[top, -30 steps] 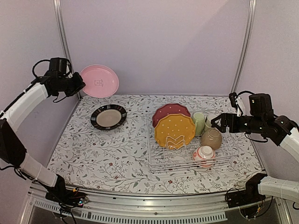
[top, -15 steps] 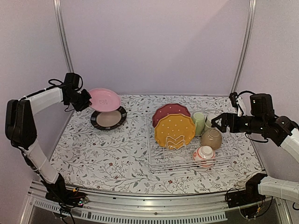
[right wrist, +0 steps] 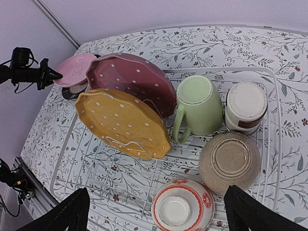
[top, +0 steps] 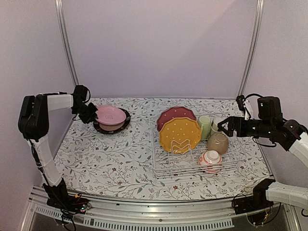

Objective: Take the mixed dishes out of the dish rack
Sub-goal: Place the plate on the plate, then grab the plate from the dish rack.

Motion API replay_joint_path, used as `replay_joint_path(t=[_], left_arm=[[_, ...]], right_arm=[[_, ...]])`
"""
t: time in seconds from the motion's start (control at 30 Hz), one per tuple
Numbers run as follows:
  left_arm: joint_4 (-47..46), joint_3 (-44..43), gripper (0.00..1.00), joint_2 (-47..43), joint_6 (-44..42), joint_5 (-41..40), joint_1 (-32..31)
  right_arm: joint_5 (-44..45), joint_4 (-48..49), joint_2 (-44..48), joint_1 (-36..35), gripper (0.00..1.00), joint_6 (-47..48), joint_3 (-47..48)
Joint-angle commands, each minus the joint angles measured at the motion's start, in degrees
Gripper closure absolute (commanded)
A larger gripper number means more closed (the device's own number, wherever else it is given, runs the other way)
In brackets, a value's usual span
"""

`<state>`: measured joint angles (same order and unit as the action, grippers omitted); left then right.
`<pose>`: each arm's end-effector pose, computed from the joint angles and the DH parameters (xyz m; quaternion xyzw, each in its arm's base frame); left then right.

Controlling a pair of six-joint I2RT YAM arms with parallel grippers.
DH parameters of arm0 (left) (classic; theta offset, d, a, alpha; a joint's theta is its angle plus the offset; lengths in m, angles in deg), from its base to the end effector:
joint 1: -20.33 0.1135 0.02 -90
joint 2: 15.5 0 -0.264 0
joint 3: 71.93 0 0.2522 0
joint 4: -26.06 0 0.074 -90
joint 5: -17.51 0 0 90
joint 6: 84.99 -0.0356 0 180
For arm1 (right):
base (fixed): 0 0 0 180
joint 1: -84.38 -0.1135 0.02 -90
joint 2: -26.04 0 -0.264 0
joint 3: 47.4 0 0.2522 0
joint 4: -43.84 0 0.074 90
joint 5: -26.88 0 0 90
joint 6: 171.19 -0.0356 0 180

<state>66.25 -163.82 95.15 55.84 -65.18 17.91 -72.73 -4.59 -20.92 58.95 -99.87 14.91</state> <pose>0.4077 -0.0218 0.1858 -0.3787 0.8840 -0.1746 0.2113 0.1550 0.0803 0.3137 -0.0914 0.8722 0.2466 0.4125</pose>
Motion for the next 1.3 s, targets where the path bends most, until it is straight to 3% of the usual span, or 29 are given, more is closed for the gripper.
replay_joint_path(t=[0.0,0.27,0.57,0.77,0.87,1.0,1.13,1.27], left_arm=[[-0.65,-2.64,0.94,1.82,0.63,1.17,0.54],[1.71,-3.8,0.85,4.71,1.2,1.62,0.57],[4.44,-2.3,0.59,2.63,0.84,0.78,0.48],[7.22,-1.69,0.26,-2.99,-0.96,-3.15,0.22],[9.12,-2.07,0.23,-5.68,-2.52,-4.97,0.09],[10.52,-3.48,0.18,-10.18,-8.23,-7.1,-2.43],[8.37,-3.54,0.02,-16.11,-14.58,-11.52,-7.01],[9.01,-6.49,0.0,-19.55,-22.02,-11.65,-11.38]], right_arm=[[-0.4,-0.3,-0.18,0.3,0.01,-0.63,-0.48],[-1.06,-0.1,-1.0,0.36,0.01,-0.49,-0.26],[-1.63,0.31,-1.42,0.3,0.01,-0.56,0.08],[-1.95,0.74,-1.9,0.32,0.01,-0.53,0.14],[-1.99,0.88,-1.97,0.37,0.01,-0.45,0.31],[-2.3,0.8,-2.45,0.32,0.01,-0.1,0.78],[-2.74,0.59,-3.35,0.32,0.01,0.84,1.7],[-3.19,0.14,-4.84,0.36,0.01,2.18,2.86]])
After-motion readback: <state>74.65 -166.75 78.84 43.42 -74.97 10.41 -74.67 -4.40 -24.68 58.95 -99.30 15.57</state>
